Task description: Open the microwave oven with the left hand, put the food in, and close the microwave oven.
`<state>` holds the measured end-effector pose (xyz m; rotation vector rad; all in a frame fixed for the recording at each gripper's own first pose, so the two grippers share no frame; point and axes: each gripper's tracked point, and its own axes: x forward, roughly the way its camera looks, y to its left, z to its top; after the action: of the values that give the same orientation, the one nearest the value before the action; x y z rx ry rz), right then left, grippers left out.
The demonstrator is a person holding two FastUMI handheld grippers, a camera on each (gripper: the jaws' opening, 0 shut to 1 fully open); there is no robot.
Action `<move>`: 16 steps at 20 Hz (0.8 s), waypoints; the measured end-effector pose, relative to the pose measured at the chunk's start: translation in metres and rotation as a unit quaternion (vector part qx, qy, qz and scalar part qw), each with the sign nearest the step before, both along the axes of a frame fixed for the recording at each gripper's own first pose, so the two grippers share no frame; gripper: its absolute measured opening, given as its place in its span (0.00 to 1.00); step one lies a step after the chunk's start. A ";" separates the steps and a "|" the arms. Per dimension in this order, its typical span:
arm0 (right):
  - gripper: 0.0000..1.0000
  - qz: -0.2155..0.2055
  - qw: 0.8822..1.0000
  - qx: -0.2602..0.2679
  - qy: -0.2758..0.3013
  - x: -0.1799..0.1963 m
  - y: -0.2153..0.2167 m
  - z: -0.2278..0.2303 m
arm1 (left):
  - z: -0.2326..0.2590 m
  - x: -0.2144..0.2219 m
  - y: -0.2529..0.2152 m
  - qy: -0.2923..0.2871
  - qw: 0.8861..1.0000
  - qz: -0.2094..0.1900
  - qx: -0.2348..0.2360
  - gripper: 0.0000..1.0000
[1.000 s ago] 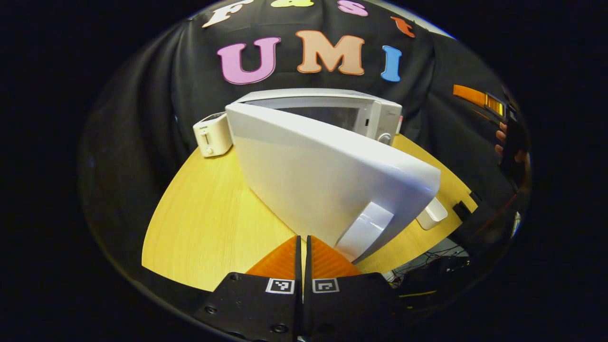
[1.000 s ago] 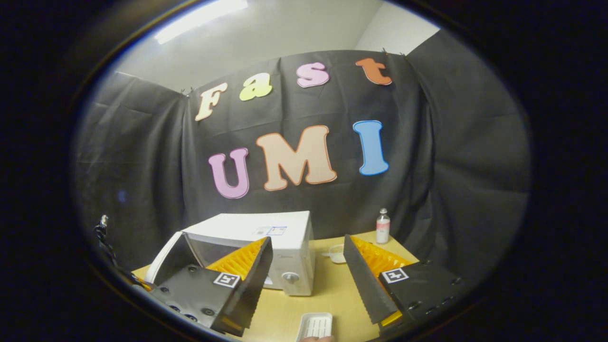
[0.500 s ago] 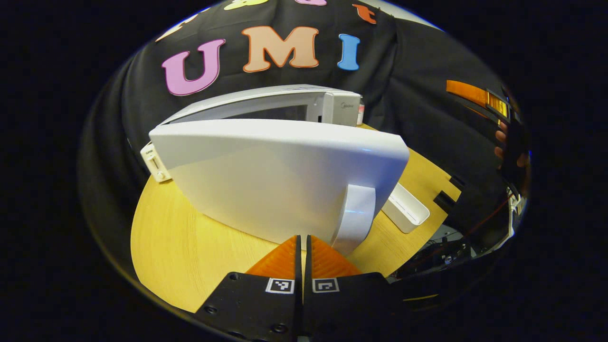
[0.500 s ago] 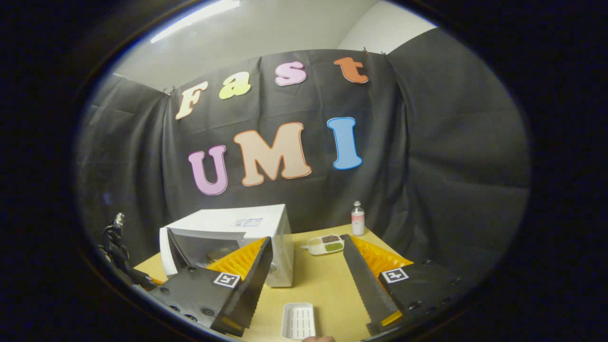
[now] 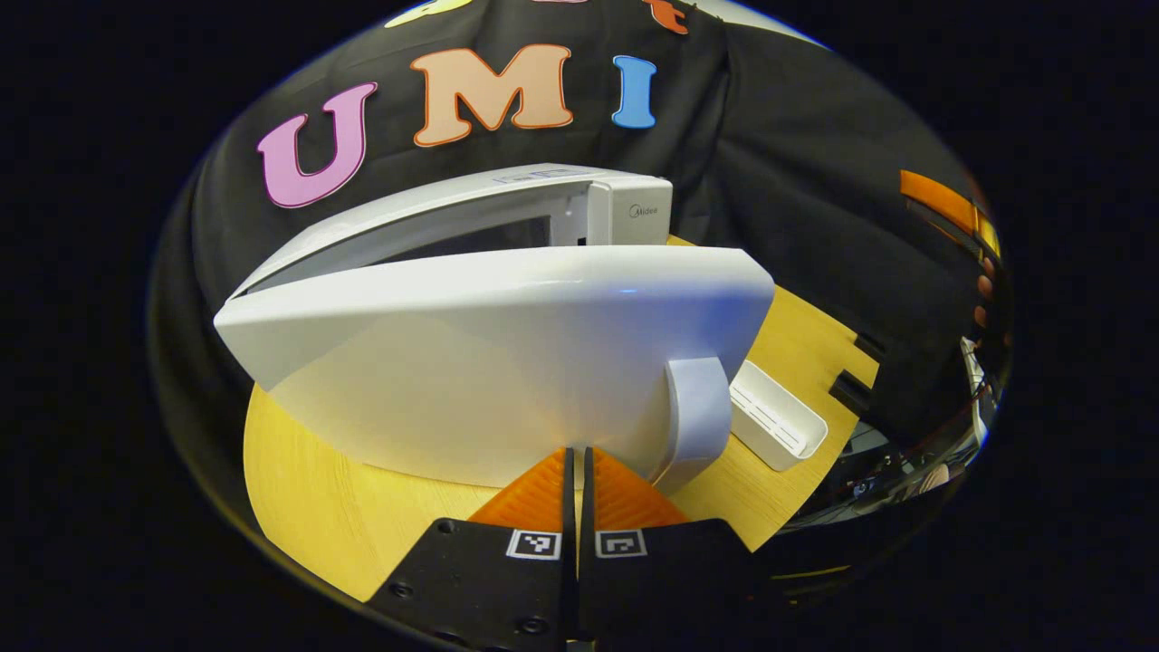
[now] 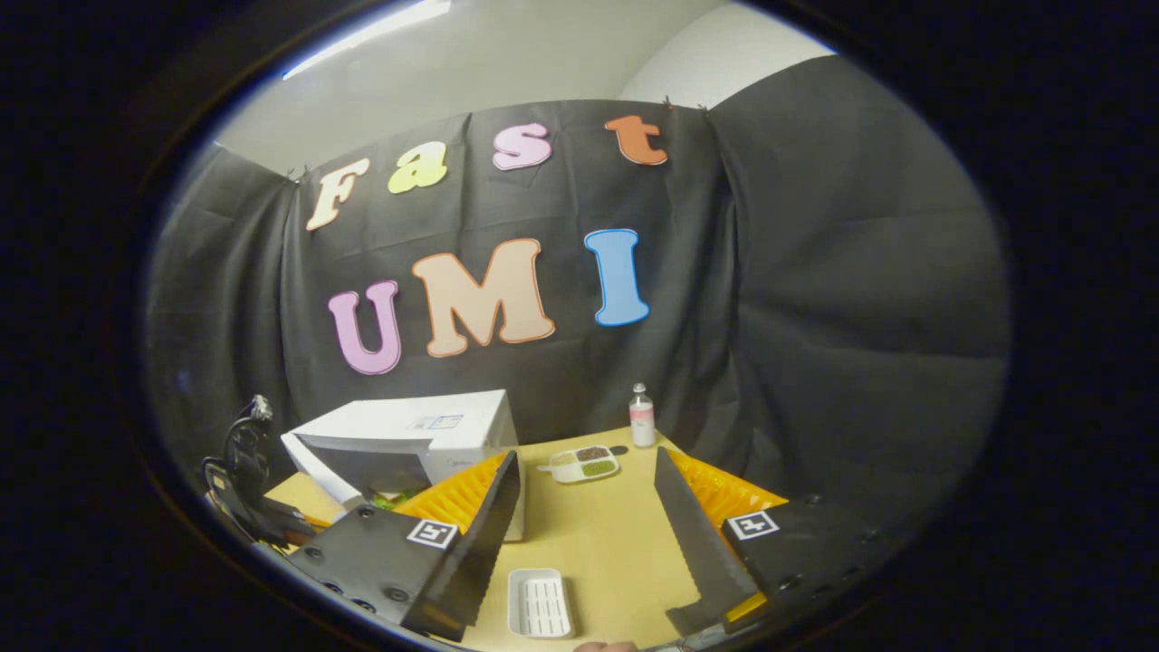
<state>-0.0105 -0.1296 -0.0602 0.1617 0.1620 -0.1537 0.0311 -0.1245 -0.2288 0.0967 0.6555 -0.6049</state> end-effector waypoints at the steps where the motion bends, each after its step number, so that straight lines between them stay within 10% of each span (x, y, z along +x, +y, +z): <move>1: 0.82 -0.003 1.000 0.000 -0.002 -0.002 -0.002 0.002 | 0.002 0.004 -0.003 -0.003 1.000 -0.003 0.000 0.00; 16: 0.92 0.011 1.000 0.005 -0.009 0.004 0.000 0.006 | 0.026 0.077 -0.006 -0.038 0.998 0.034 0.024 0.00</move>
<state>-0.0062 -0.1295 -0.0544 0.1704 0.1461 -0.1302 0.1083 -0.1302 -0.2027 0.1419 0.5969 -0.5179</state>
